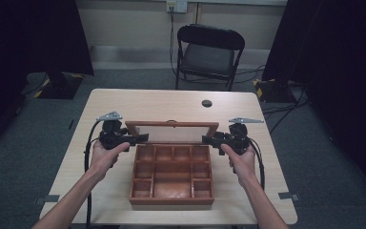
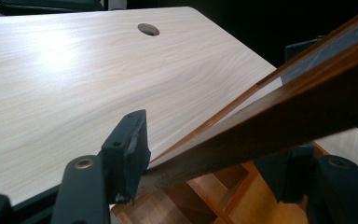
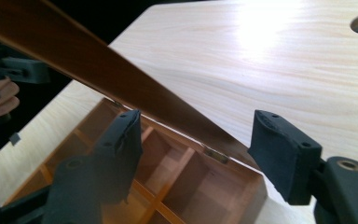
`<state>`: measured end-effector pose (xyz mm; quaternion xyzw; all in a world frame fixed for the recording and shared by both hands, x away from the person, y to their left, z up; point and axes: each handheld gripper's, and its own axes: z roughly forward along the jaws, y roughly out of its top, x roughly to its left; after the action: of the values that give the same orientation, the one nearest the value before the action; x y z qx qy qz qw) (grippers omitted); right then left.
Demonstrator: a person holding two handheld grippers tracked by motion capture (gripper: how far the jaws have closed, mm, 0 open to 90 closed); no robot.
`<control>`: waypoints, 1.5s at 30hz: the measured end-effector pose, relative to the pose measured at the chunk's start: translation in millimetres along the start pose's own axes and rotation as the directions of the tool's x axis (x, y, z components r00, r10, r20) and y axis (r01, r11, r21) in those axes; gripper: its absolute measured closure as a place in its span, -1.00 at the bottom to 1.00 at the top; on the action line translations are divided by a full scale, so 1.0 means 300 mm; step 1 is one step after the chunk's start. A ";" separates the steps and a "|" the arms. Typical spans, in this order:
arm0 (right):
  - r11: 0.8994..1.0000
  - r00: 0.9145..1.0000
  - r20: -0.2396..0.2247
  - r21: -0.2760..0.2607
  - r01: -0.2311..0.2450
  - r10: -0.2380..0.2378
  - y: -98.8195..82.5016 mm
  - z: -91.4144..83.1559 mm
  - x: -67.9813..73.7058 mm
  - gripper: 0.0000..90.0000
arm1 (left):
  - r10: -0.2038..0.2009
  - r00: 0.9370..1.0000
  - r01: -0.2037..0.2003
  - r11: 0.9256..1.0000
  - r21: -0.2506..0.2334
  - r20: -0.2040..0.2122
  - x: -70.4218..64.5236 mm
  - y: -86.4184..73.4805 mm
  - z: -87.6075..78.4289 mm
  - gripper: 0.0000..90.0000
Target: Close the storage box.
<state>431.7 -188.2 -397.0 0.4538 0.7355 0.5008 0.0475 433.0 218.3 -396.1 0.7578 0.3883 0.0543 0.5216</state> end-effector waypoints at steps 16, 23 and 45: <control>0.999 0.992 0.120 0.030 -0.041 0.038 -0.027 -0.052 -0.051 -0.09 | 0.002 1.000 -0.002 1.000 -0.010 -0.018 0.003 0.003 -0.006 -0.15; 0.999 0.989 0.144 0.024 -0.047 0.043 -0.025 -0.066 -0.064 -0.01 | -0.004 1.000 0.004 1.000 -0.007 -0.013 0.009 0.003 -0.014 -0.14; 1.000 0.997 0.077 -0.012 -0.008 0.009 0.042 -0.119 -0.026 0.19 | 0.036 0.999 -0.036 0.999 0.015 -0.039 -0.035 -0.032 -0.043 -0.53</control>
<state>425.6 -217.4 -372.5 0.4755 0.7283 0.4875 0.0765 414.5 222.8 -394.8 0.7671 0.3852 0.0759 0.5073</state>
